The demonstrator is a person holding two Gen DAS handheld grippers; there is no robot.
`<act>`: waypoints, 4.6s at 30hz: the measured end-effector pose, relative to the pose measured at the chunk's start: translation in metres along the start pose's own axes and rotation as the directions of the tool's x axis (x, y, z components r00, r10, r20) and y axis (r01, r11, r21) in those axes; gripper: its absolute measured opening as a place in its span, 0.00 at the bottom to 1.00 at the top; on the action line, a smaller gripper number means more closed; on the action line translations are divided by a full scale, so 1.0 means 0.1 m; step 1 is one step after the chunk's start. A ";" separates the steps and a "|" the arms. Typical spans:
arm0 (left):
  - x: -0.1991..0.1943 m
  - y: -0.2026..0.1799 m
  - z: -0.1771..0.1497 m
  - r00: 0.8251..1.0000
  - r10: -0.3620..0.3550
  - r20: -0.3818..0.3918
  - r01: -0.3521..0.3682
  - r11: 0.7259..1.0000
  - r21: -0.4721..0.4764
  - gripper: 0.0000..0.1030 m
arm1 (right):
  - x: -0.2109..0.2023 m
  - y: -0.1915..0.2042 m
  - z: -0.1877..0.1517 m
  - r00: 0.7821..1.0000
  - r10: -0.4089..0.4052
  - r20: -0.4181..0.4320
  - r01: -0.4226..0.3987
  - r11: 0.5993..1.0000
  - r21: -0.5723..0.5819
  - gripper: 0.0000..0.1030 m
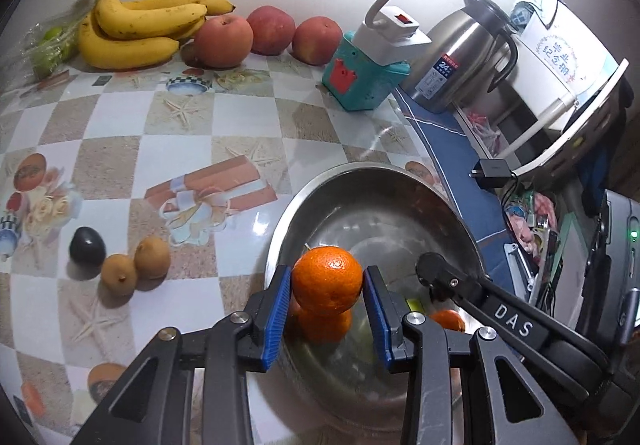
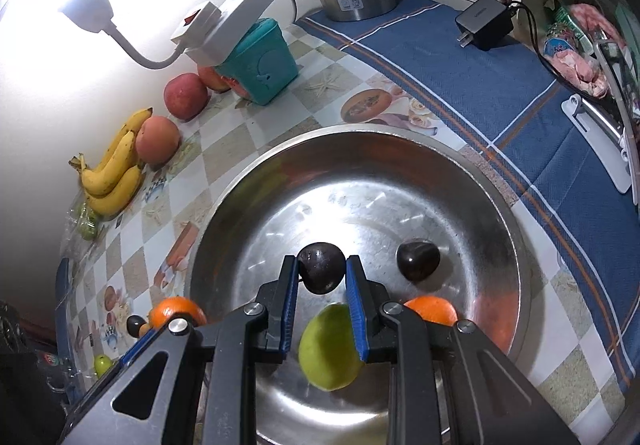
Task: Organize fruits
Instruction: 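Open both tools to drop the plum and orange into the steel plate, then withdraw both tools from the plate toward the remaining fruits, then move the right tool to a brown kiwi fruit while the left tool approaches the green apple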
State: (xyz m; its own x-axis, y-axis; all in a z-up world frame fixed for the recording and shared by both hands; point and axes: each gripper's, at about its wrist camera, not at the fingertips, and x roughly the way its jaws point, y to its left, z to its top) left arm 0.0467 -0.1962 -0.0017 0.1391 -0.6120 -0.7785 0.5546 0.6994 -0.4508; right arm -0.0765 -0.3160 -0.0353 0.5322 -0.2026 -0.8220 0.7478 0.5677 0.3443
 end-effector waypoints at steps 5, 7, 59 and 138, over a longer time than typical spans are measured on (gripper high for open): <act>0.09 -0.01 -0.02 1.000 0.015 0.008 -0.015 1.000 0.017 0.38 | 0.07 0.01 -0.01 1.000 -0.013 -0.005 0.013 1.000 -0.009 0.24; 0.11 -0.01 -0.02 1.000 0.024 0.009 -0.024 0.999 0.025 0.38 | 0.09 0.01 -0.02 1.000 -0.018 -0.014 0.018 1.000 -0.010 0.24; -0.42 0.82 -0.06 0.892 0.415 -0.181 -0.448 0.867 -0.220 0.98 | -0.17 0.29 -0.04 0.996 -0.074 -0.039 0.069 0.991 -0.117 0.64; -1.51 2.33 -0.13 0.840 0.526 -0.136 -0.538 0.773 -0.335 1.00 | 0.04 1.84 -0.84 0.983 0.116 -0.139 -0.166 0.885 -0.435 0.94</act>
State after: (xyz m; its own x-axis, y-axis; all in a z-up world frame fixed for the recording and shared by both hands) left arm 0.1444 0.0640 0.0051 0.2971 -0.0964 -0.9500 0.0790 0.9940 -0.0761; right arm 0.0300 -0.1451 -0.0133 0.5548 -0.0224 -0.8317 0.4009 0.8831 0.2437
